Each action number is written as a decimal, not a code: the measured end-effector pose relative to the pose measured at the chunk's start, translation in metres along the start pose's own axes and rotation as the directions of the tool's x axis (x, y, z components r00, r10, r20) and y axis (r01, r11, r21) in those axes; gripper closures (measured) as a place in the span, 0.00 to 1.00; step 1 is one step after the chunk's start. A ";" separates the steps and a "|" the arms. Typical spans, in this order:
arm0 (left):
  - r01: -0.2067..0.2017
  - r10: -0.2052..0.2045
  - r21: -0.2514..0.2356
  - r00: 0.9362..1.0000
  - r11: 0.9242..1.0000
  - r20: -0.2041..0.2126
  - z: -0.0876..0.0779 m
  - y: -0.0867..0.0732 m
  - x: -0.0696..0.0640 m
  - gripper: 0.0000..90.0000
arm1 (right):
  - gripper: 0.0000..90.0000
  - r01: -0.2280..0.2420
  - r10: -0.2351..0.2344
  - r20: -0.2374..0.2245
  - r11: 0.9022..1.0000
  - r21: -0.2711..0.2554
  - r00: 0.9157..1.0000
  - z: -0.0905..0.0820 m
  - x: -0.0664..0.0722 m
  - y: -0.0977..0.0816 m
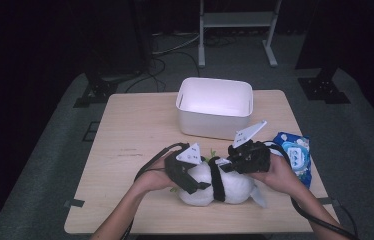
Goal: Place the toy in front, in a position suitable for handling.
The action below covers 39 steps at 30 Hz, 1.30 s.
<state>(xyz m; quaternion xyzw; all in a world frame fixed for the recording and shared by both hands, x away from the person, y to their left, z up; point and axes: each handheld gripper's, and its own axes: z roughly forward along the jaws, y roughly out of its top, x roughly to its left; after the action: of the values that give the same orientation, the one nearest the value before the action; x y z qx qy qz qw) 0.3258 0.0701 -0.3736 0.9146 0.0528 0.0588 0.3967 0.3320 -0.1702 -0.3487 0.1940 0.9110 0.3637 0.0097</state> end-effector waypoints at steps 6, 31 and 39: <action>0.060 -0.060 -0.037 0.998 0.997 0.005 -0.008 -0.015 0.004 0.16 | 0.88 -0.010 0.010 -0.010 1.000 0.000 1.000 0.000 -0.002 -0.001; 0.189 -0.181 -0.087 0.979 0.978 0.096 0.003 -0.069 0.005 0.04 | 0.88 -0.016 0.016 -0.019 1.000 -0.005 1.000 -0.001 -0.003 -0.005; 0.197 -0.187 -0.112 0.978 0.974 0.094 0.000 -0.074 0.006 0.15 | 0.88 -0.018 0.018 -0.015 1.000 -0.011 1.000 -0.001 -0.003 -0.004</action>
<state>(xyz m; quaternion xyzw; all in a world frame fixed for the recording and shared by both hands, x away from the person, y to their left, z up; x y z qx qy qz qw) 0.3282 0.1210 -0.4271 0.8812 0.1208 -0.0147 0.4567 0.3329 -0.1745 -0.3513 0.1992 0.9073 0.3702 0.0005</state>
